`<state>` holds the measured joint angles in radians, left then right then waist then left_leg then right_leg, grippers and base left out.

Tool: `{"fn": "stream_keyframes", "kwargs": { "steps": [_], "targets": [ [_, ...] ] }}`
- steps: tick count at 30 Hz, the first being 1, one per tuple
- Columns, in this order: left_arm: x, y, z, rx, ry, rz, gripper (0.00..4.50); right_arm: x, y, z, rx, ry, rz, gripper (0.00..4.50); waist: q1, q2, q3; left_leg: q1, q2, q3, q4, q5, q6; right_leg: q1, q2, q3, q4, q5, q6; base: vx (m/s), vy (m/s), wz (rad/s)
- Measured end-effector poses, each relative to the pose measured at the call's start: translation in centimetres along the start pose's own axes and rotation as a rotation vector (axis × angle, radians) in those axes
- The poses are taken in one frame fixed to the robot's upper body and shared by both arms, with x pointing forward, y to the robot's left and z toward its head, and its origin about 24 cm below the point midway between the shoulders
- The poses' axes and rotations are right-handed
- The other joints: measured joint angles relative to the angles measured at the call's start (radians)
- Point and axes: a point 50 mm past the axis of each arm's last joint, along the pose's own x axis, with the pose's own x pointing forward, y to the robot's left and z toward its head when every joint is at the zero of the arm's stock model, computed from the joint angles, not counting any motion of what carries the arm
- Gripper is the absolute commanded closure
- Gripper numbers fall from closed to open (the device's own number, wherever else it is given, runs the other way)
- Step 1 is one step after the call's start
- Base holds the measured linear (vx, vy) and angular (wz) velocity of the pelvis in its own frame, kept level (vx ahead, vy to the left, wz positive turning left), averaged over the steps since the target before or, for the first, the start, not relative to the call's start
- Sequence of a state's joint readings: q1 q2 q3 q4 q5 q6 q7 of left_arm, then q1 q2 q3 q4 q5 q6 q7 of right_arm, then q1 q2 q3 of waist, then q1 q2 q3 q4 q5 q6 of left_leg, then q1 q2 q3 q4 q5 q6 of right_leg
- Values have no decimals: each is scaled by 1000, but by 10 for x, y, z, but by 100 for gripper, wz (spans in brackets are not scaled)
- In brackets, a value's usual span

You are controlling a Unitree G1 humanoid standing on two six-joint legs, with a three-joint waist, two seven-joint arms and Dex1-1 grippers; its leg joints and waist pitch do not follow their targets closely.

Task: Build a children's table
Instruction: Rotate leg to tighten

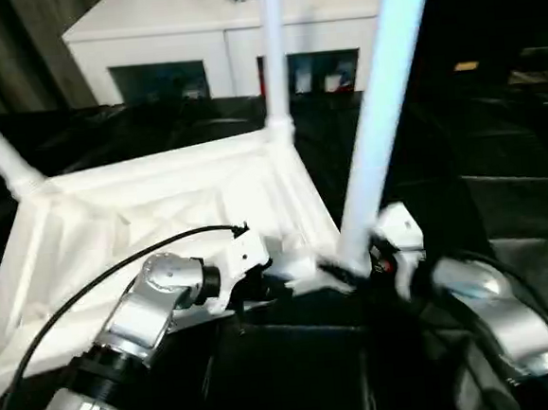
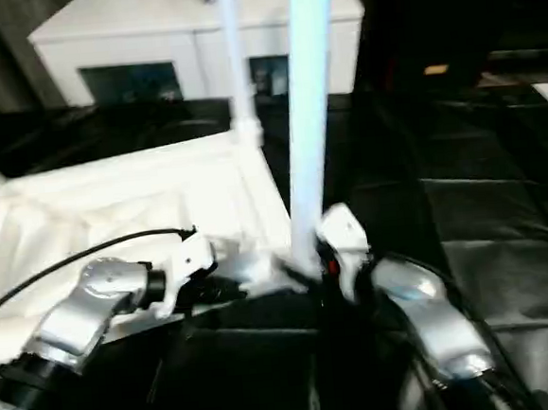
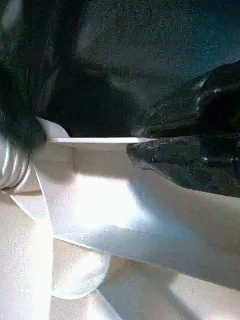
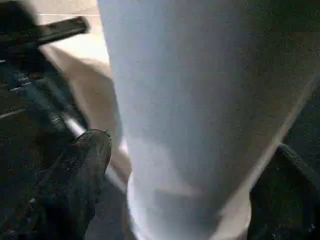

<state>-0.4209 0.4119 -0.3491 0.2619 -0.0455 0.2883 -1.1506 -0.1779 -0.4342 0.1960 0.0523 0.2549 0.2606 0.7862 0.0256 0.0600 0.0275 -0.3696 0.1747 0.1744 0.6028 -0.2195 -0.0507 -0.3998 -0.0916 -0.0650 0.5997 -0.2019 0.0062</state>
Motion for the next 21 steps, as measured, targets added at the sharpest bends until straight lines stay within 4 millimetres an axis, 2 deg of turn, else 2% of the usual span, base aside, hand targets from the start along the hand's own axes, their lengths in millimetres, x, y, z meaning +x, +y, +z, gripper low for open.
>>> {"fn": "stream_keyframes", "kwargs": {
  "steps": [3,6,8,21],
  "targets": [
    [-3,-1,-1,-5,11,-29,450,-7,-2,2,-16,20,45,24,4,-2,1,2,0,0,0,0,0,1,0,1,1,1,-1,0,0,0],
    [-4,-1,-2,-10,12,-42,450,-8,-3,1,-13,31,53,62,6,-2,1,3,0,0,0,1,-2,1,0,1,3,1,-1,0,0,0],
    [-4,-1,-2,-11,11,-44,450,-7,-3,2,-14,31,58,68,7,-2,1,2,0,0,0,1,-2,1,0,1,4,1,-1,0,0,0],
    [-4,-2,-3,-25,15,-57,450,-9,-2,1,4,48,96,178,9,-2,1,2,0,0,3,1,-1,0,0,1,7,1,-1,0,0,0]
  ]
}}
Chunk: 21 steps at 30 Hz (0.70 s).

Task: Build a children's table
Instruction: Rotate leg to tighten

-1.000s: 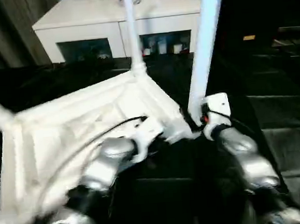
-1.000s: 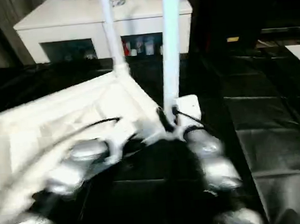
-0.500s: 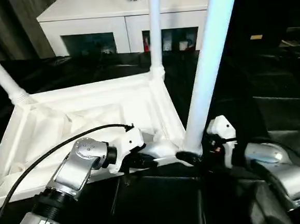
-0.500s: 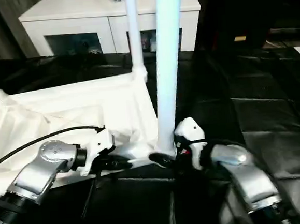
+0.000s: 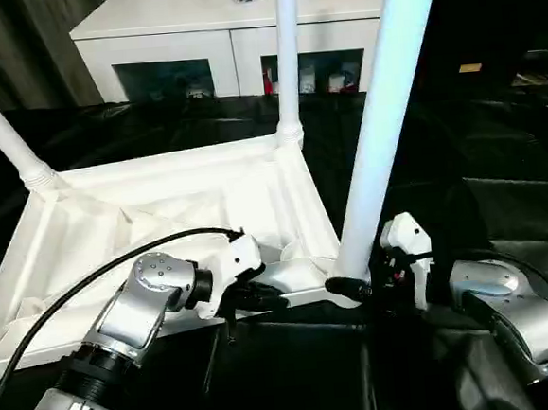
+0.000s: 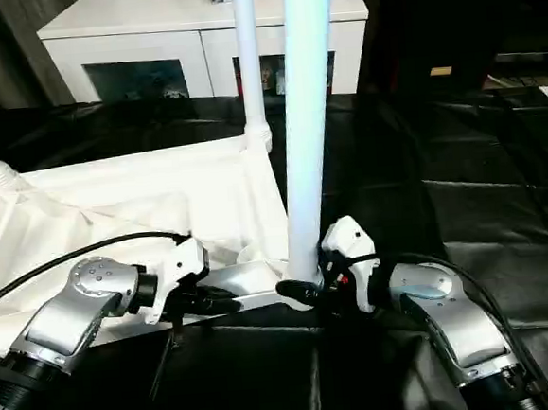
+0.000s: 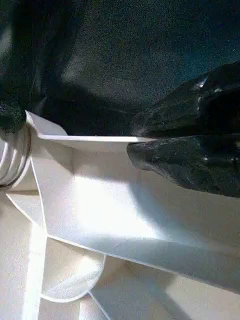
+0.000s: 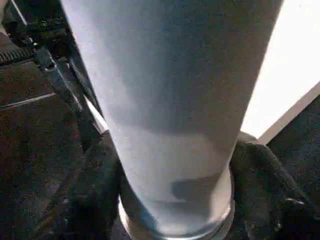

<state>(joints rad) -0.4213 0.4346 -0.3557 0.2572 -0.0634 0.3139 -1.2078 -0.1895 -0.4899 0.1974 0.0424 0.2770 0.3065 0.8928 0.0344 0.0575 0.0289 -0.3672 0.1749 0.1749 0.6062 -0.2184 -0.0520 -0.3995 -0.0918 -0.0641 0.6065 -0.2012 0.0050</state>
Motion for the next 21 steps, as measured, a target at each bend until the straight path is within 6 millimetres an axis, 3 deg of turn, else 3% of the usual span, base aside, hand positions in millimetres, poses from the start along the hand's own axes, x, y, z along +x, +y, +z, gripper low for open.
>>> {"fn": "stream_keyframes", "kwargs": {
  "steps": [8,12,14,18,21],
  "targets": [
    [1,1,-1,-12,4,15,450,5,-1,-3,6,6,-26,186,-3,-1,0,1,0,0,3,0,-1,1,0,1,5,0,0,0,0,0],
    [21,16,9,-56,-33,217,450,33,-23,-1,119,-62,-358,186,-19,-4,-1,2,0,0,3,1,-8,2,0,1,5,5,-7,0,0,0],
    [32,18,14,-84,-52,270,450,39,-28,0,170,-77,-475,186,-21,-5,-1,3,-1,0,3,1,-8,5,0,2,4,5,-8,0,0,0],
    [57,22,24,-167,-77,387,450,59,-36,3,297,-97,-741,187,-25,-2,-2,17,-2,0,0,1,-8,17,0,3,2,3,-4,0,0,0],
    [80,21,38,-185,-97,457,450,68,-45,8,390,-105,-945,187,-25,2,-5,18,-3,0,-4,1,-8,18,-1,3,-4,0,2,0,0,0]
  ]
}}
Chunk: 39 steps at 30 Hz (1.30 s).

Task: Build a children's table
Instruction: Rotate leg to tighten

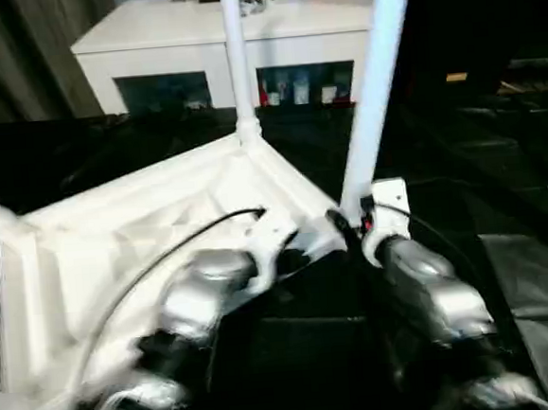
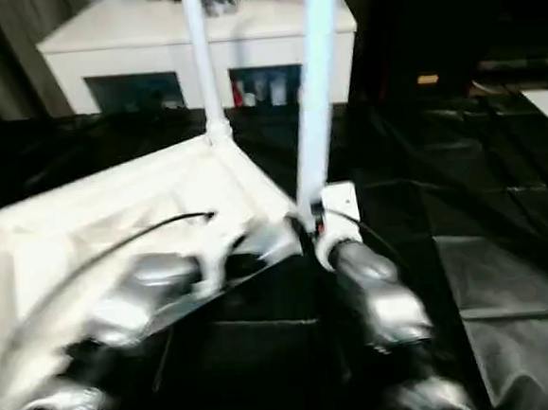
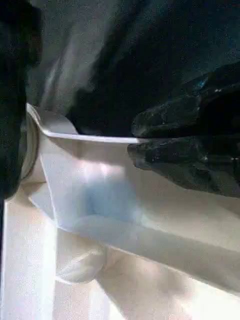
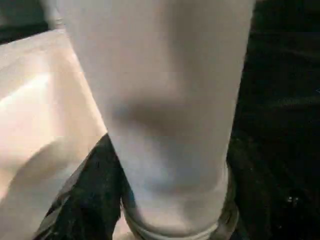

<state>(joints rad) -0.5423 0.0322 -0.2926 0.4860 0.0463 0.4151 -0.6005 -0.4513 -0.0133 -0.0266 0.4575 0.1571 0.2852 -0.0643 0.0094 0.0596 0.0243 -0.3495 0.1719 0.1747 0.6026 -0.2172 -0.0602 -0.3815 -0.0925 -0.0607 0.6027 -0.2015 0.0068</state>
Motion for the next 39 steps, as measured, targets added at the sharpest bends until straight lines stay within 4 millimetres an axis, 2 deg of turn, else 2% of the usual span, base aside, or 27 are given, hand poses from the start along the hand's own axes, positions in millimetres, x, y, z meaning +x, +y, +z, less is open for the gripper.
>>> {"fn": "stream_keyframes", "kwargs": {
  "steps": [5,6,7,10,13,16,17,21,23,25,29,34,39],
  "targets": [
    [13,-9,7,15,-24,44,450,8,1,2,4,-21,-71,188,1,0,-1,-2,0,0,-3,0,0,5,0,0,-7,4,-5,0,0,0],
    [13,-9,7,21,-24,44,450,8,1,2,2,-29,-68,132,1,0,-1,-2,0,0,-3,0,0,5,0,0,-7,4,-5,0,0,0],
    [12,-9,7,35,-23,43,450,7,0,1,-2,-42,-59,118,1,0,0,-4,0,0,-3,0,0,4,0,0,-7,4,-5,0,0,0],
    [7,1,6,56,-20,71,450,3,6,-2,-26,-66,22,101,-6,-1,0,-9,1,0,-3,0,0,1,0,-2,-7,5,-3,0,0,0],
    [4,3,6,64,-21,62,450,0,1,-1,-77,-83,42,72,-5,0,1,-12,1,-1,-5,0,0,-2,0,-3,-7,7,-1,0,0,0],
    [-2,9,5,86,-17,48,450,-5,-8,8,-141,-114,106,57,-4,0,2,-16,3,-1,-5,0,1,-6,1,-4,-7,7,-1,0,0,0],
    [-5,11,4,95,-14,40,450,-6,-11,14,-171,-129,142,36,-4,0,2,-16,3,-1,-5,2,3,-6,1,-5,-7,7,-1,0,0,0],
    [-17,16,0,126,1,-48,450,-25,-28,23,-310,-132,349,36,0,1,2,-18,3,-1,-4,5,8,-6,1,-5,-9,6,0,0,0,0],
    [-32,18,-8,146,15,-157,450,-48,-43,16,-413,-62,534,36,6,1,2,-19,3,-1,-5,4,10,-6,1,-5,-10,3,1,0,0,0],
    [-41,21,-12,164,20,-217,450,-58,-53,9,-441,3,614,36,7,0,2,-18,3,0,-5,3,11,-6,1,-5,-10,2,1,0,0,0],
    [-69,24,-25,199,83,-418,450,-85,-55,-2,-453,126,862,36,22,2,3,-17,4,0,-6,4,11,-6,1,-5,-8,0,1,0,0,0],
    [-74,20,-26,222,119,-507,450,-89,-47,-5,-448,155,934,36,31,2,4,-12,3,5,-5,2,7,-3,0,-1,-8,0,1,0,0,0],
    [-75,20,-26,226,123,-517,450,-87,-44,-2,-450,149,945,36,26,2,4,-12,3,6,-4,3,8,-3,-1,1,-8,1,1,0,0,0]
  ]
}}
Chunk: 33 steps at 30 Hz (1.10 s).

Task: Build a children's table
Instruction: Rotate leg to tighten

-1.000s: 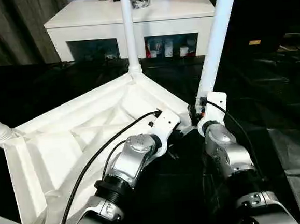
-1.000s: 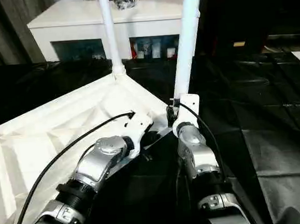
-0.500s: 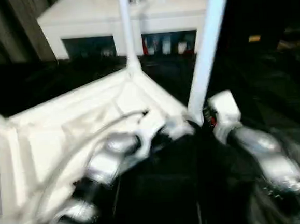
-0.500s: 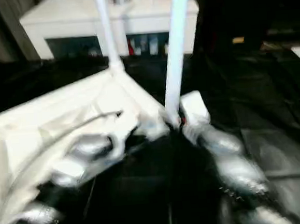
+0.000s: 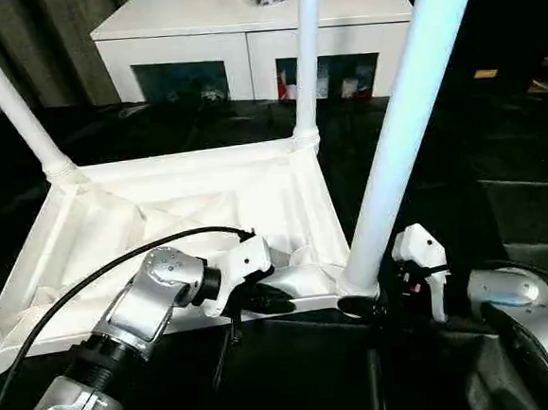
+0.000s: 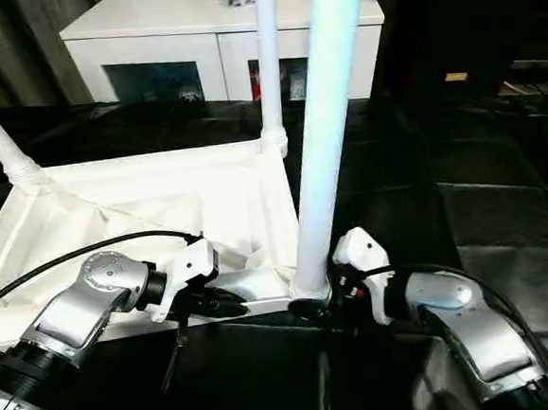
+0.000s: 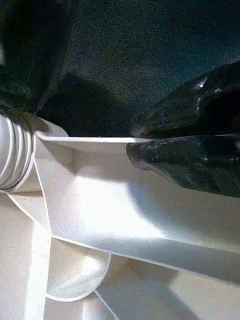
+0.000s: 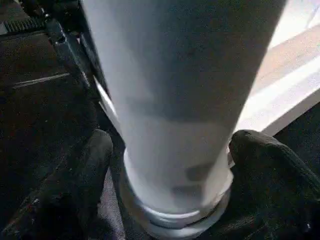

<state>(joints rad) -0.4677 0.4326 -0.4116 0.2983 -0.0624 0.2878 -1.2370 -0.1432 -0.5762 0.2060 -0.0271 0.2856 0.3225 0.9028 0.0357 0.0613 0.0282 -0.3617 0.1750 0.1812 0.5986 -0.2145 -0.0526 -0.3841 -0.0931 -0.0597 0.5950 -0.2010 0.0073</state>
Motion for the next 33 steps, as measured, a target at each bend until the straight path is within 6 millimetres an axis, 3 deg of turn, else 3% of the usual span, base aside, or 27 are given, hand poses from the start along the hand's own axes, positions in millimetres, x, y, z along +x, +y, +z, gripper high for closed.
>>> {"fn": "stream_keyframes", "kwargs": {
  "steps": [15,25,29,33],
  "targets": [
    [-1,-1,0,3,1,-4,450,0,0,-3,2,40,27,166,0,0,0,-2,0,0,0,1,2,-1,0,-1,0,0,0,0,0,0],
    [-3,0,-1,-7,11,5,450,6,-1,-4,12,31,18,180,-2,-1,-1,-2,1,0,0,2,3,1,0,-1,2,0,0,0,0,0],
    [0,6,-2,-24,5,87,450,22,-7,-6,57,-10,-99,181,-16,-8,-1,5,0,0,0,0,-1,4,0,0,4,2,-3,0,0,0],
    [18,21,8,-72,-25,278,450,50,-24,-3,226,-94,-434,182,-35,-10,1,10,0,-1,1,1,-3,3,0,0,4,2,-3,0,0,0]
  ]
}}
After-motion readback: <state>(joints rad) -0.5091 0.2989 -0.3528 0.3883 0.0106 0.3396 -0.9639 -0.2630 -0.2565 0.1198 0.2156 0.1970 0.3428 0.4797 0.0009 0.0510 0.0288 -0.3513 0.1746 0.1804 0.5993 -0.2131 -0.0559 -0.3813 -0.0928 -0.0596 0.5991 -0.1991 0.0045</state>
